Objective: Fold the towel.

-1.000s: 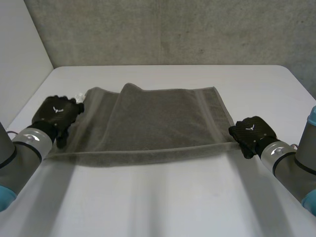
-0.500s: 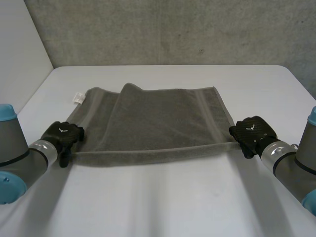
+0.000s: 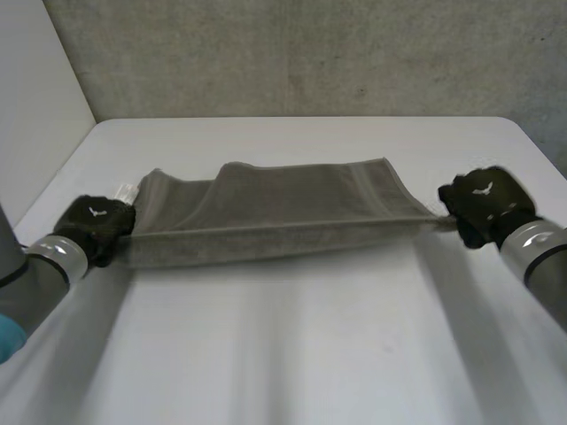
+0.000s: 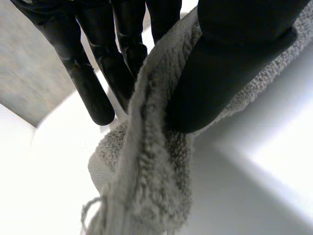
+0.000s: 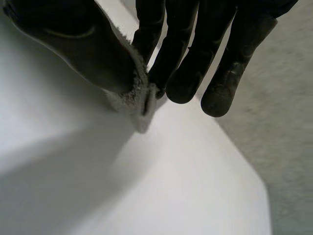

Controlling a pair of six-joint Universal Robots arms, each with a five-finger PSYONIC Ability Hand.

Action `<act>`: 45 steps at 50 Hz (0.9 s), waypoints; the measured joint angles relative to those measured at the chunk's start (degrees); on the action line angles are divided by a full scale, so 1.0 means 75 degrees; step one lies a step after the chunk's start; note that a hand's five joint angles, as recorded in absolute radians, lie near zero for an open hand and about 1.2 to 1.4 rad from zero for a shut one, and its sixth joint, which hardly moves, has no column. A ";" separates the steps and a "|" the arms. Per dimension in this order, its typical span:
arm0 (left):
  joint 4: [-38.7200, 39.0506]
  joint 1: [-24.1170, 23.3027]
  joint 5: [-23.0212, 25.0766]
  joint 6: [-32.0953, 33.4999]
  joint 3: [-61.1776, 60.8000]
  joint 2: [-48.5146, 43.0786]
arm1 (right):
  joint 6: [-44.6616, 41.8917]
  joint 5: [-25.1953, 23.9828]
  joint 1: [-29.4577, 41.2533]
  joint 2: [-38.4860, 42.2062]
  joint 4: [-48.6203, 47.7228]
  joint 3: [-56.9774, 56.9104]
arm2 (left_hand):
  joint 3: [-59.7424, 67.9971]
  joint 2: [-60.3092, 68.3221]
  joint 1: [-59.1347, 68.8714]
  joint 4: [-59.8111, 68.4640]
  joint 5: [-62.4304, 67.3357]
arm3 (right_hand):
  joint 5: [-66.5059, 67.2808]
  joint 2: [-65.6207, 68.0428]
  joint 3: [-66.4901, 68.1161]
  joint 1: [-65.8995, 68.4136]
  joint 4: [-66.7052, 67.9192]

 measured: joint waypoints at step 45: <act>0.0312 -0.0330 0.0640 -0.0790 0.0636 -0.0570 | -0.0049 -0.1515 -0.0875 0.1130 0.3064 -0.3137 | 0.0011 0.0009 0.0107 0.0010 0.0052 | 0.0018 0.0001 0.0000 0.0001 0.0000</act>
